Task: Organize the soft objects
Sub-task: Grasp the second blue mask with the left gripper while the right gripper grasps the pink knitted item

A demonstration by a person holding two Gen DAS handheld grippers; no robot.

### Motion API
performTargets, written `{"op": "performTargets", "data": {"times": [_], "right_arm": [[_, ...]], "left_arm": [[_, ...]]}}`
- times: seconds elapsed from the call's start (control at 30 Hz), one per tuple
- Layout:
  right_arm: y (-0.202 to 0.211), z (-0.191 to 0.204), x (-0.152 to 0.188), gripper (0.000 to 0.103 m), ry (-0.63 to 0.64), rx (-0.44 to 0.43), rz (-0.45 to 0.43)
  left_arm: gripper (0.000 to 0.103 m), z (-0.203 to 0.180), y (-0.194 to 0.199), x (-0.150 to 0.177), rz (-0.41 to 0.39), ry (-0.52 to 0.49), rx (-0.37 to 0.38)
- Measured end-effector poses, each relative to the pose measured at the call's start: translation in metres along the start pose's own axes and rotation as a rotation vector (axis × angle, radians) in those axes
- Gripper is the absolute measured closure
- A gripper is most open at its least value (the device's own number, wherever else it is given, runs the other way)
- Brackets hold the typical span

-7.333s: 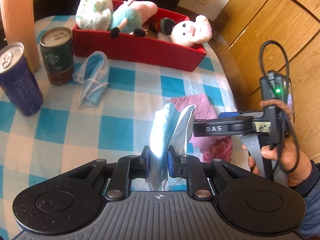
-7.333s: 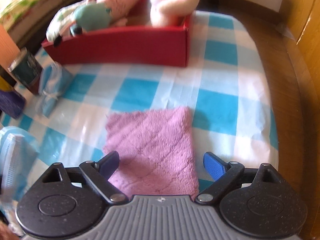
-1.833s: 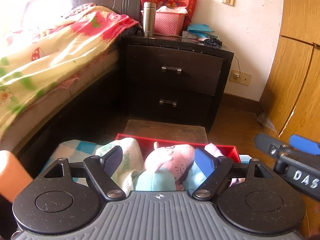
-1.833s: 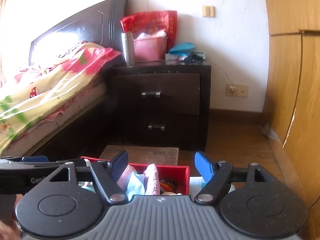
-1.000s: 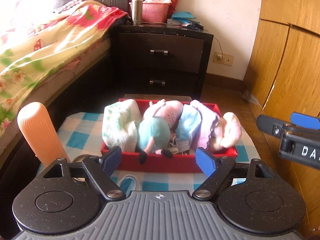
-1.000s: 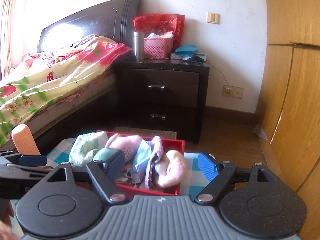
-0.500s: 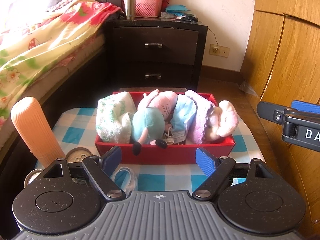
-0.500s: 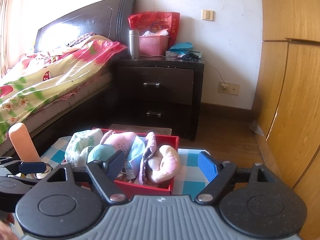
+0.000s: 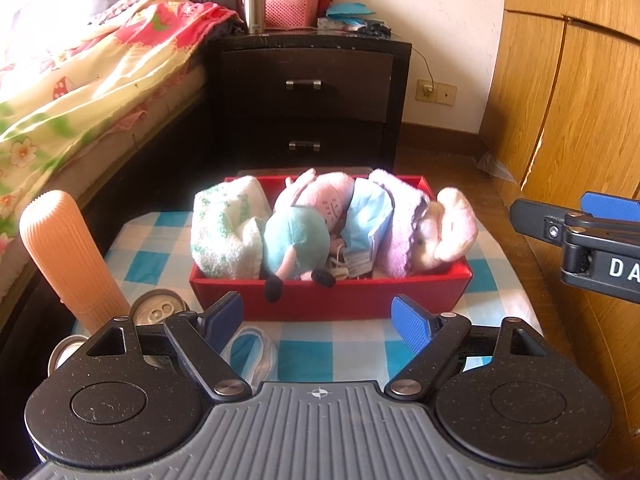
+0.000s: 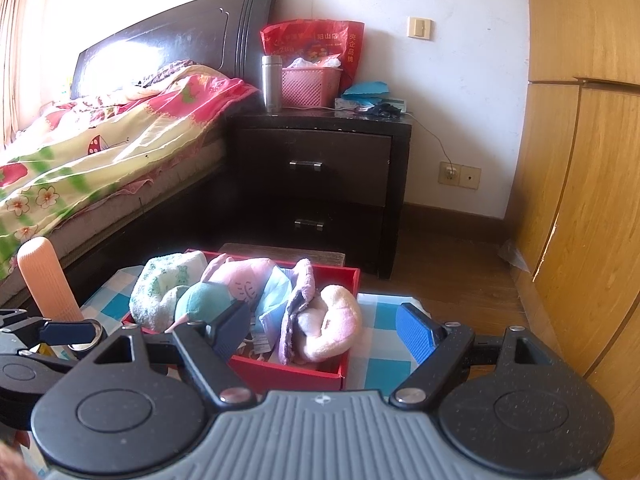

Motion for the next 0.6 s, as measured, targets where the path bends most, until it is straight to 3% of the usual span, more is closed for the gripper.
{"op": "performTargets", "data": {"times": [0.2, 0.33, 0.6], "right_arm": [[0.007, -0.002, 0.028, 0.044, -0.021, -0.044, 0.083], [0.011, 0.000, 0.051, 0.044, -0.044, -0.087, 0.156], [0.016, 0.009, 0.078, 0.044, -0.037, -0.130, 0.238]], "left_arm": [[0.022, 0.019, -0.015, 0.024, 0.123, 0.017, 0.022], [0.023, 0.040, -0.032, 0.038, 0.213, 0.097, 0.046], [0.024, 0.057, -0.072, 0.039, 0.268, 0.152, -0.022]]}}
Point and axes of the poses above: each gripper's, at about its wrist camera, not at the fingertips, and y roughly against the way its jaws point, z to its left, x to its underside, the point moved 4 cm from there along -y, roughly the way its jaws point, and after that the axes turned 6 degrees about -z, right-handed, at the moved point
